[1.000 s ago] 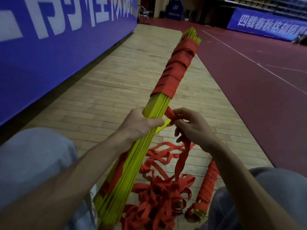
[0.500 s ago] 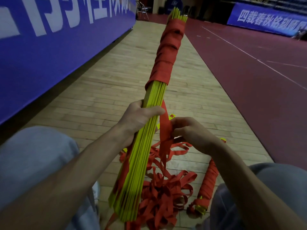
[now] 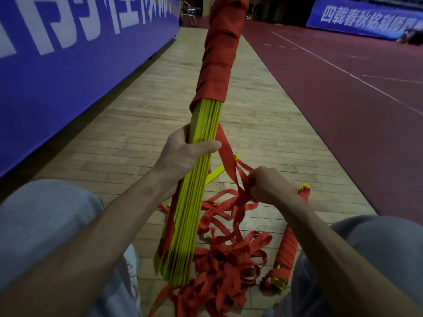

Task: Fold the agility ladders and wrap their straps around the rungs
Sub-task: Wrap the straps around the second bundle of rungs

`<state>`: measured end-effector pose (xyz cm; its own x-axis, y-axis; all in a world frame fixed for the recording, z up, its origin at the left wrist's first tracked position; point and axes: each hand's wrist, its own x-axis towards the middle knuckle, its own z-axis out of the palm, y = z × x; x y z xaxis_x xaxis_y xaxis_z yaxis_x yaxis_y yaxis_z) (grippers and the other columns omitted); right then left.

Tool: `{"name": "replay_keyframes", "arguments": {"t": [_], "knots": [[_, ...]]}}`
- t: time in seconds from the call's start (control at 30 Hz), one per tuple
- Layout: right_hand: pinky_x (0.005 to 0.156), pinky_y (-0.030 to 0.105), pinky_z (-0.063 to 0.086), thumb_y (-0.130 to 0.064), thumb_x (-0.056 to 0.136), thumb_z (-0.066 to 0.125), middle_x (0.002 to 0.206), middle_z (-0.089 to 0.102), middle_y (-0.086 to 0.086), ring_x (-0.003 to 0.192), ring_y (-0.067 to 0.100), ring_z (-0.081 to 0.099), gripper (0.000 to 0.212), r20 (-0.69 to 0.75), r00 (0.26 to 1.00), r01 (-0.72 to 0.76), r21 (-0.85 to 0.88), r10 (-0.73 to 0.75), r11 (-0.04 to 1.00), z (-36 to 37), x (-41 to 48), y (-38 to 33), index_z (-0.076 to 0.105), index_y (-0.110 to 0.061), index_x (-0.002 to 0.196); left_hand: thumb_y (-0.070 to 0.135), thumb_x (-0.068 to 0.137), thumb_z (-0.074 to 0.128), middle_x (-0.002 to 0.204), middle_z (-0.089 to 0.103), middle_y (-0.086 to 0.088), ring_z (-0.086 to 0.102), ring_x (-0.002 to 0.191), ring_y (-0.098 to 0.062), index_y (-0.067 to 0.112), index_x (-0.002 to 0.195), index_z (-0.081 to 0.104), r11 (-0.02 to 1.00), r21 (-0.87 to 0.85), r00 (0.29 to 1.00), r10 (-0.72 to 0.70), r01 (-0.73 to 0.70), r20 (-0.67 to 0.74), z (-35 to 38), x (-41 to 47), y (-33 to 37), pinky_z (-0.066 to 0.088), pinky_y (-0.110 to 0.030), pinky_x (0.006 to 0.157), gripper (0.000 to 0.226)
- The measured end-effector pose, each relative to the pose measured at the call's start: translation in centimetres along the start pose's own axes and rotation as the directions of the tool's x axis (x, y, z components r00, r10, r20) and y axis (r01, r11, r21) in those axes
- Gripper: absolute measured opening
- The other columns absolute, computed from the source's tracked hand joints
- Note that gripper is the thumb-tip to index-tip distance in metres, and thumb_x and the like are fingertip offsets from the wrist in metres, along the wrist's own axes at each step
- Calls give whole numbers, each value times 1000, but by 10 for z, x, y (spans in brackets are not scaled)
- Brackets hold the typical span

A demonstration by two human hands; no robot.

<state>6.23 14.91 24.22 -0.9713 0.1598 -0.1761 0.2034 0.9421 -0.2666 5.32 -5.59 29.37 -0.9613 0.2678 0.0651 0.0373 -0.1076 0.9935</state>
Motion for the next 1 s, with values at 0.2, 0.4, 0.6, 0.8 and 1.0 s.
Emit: {"name": "replay_keyframes", "arguments": {"t": [0.2,0.4,0.6,0.8,1.0], "knots": [[92,45,54,-3,93,51,112,70,11,104,28,66,27,-140,990,-6,156,28,988,-8,6,6,68,-10,114,8,82,74,62,58,3,57,50,-15,16,87,60,996,83,999,25,-27,25,1,-1,0,50,-29,47,17],[105,40,46,-27,105,31,109,73,12,109,25,67,39,32,992,-15,990,-121,141,-15,-5,-31,66,-11,110,11,82,75,62,61,11,61,55,-8,20,93,62,980,190,990,32,-58,137,7,-3,-4,48,-24,52,19],[88,38,55,-53,104,28,90,75,11,89,25,71,65,40,994,-11,963,-106,268,-16,-4,-27,65,-1,112,16,73,84,75,67,-3,63,61,-12,15,97,66,922,377,993,55,-91,104,8,1,-10,51,-30,59,30],[76,37,57,-48,104,33,70,63,7,66,19,63,59,62,985,14,903,-162,430,-23,-18,-25,69,-4,90,31,56,88,73,67,3,63,65,-14,22,85,66,805,591,997,71,-53,-8,4,5,-15,49,-34,58,38],[51,29,49,-5,94,42,65,61,8,53,17,50,27,37,984,44,895,-172,443,-38,-27,-30,66,7,91,37,70,83,90,60,7,59,80,-15,21,119,55,595,803,993,72,28,-88,9,4,-20,42,-29,64,59]]}}
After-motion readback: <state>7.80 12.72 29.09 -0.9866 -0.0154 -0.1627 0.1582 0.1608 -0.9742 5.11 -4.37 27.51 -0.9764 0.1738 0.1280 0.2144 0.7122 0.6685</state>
